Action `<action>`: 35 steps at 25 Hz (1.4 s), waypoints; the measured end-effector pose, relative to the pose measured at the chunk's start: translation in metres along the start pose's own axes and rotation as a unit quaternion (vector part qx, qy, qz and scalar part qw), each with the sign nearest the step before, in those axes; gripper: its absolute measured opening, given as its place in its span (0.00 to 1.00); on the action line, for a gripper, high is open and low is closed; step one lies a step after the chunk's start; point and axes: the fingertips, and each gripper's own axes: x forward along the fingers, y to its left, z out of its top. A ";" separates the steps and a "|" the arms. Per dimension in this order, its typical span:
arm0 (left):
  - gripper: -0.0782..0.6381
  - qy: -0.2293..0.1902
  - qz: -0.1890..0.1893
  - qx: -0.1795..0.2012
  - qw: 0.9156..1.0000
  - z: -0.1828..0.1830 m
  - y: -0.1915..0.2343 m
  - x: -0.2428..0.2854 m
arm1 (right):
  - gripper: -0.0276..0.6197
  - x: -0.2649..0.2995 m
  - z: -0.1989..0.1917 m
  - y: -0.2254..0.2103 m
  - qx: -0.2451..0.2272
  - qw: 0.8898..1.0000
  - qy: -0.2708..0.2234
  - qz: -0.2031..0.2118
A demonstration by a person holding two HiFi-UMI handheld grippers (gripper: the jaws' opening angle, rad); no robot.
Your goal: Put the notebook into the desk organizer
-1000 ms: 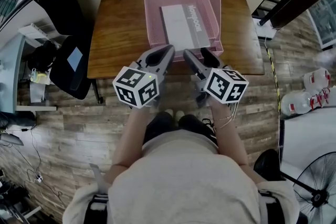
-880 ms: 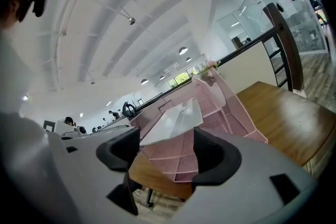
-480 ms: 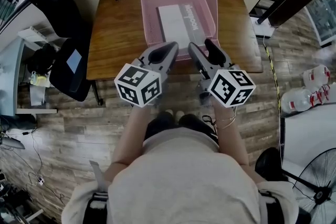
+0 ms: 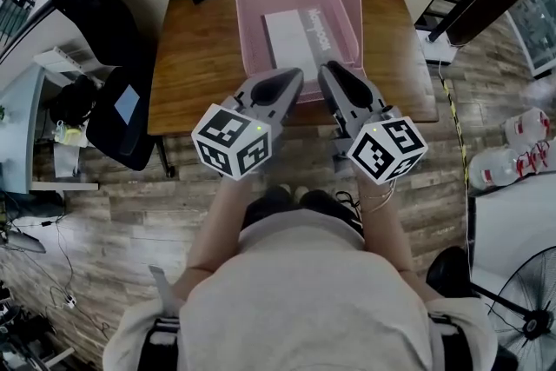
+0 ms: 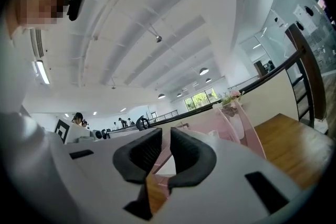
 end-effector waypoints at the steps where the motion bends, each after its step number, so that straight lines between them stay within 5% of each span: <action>1: 0.13 -0.002 0.002 0.002 1.000 0.002 0.001 0.000 | 0.12 0.000 0.001 0.000 -0.002 1.000 -0.001 0.000; 11: 0.13 0.027 0.017 0.053 0.998 -0.008 -0.001 0.002 | 0.06 0.002 -0.013 0.006 -0.050 0.998 0.028 -0.001; 35: 0.13 0.025 0.006 0.017 1.000 -0.013 0.000 0.006 | 0.06 0.001 -0.020 -0.004 -0.040 0.998 0.044 -0.019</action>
